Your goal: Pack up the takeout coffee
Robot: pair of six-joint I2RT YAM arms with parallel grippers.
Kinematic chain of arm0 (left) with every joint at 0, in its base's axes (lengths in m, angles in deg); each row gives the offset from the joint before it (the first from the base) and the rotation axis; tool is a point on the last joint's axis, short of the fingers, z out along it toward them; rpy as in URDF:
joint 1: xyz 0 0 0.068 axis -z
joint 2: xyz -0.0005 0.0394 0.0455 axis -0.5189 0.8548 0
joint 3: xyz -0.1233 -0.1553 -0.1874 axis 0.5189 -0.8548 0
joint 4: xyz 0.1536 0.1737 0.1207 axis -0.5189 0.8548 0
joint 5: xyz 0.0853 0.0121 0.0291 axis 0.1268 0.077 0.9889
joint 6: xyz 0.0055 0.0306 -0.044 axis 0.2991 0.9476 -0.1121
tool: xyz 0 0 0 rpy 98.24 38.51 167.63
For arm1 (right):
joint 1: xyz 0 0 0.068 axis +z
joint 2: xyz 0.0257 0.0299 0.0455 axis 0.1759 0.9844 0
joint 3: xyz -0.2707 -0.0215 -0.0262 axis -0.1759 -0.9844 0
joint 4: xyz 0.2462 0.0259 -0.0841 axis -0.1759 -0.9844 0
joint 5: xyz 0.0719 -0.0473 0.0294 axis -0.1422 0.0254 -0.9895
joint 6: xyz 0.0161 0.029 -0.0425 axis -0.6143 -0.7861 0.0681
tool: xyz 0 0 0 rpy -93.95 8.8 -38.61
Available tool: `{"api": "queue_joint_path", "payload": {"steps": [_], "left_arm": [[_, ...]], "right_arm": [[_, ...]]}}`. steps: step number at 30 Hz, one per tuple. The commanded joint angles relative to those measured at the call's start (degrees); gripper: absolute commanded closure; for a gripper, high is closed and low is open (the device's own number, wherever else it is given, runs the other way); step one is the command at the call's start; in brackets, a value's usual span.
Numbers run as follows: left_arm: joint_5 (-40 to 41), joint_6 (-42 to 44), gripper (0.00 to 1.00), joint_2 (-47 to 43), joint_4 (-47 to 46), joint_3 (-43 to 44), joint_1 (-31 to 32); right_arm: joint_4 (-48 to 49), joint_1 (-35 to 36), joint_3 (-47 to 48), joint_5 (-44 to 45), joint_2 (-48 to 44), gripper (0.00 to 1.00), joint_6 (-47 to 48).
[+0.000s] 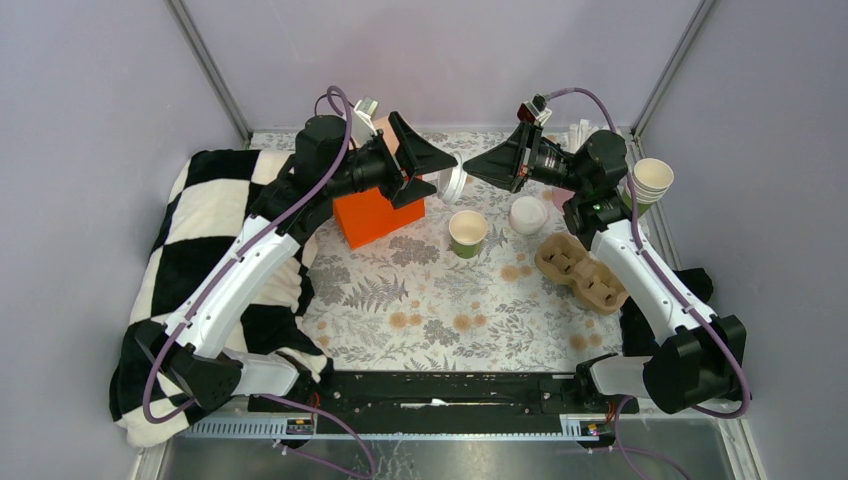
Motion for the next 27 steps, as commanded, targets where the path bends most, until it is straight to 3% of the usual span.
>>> {"api": "queue_joint_path", "payload": {"steps": [1,13,20,27], "left_arm": [[-0.91,-0.10,0.01,-1.55,-2.55,0.83,0.30],[-1.73,-0.55,0.03,-1.23,-3.24,0.32,0.41],[-1.91,-0.46,0.10,-1.00,-3.24,0.47,0.39],[-2.26,-0.41,0.05,-0.20,-3.22,1.03,0.45]], "right_arm": [[3.55,0.53,0.88,-0.48,-1.26,1.00,0.07],[4.17,0.48,0.16,-0.03,-1.08,1.00,0.07],[4.38,0.53,-0.12,0.06,-0.95,1.00,-0.02],[4.29,0.50,-0.10,0.06,-0.88,1.00,0.12]]}}
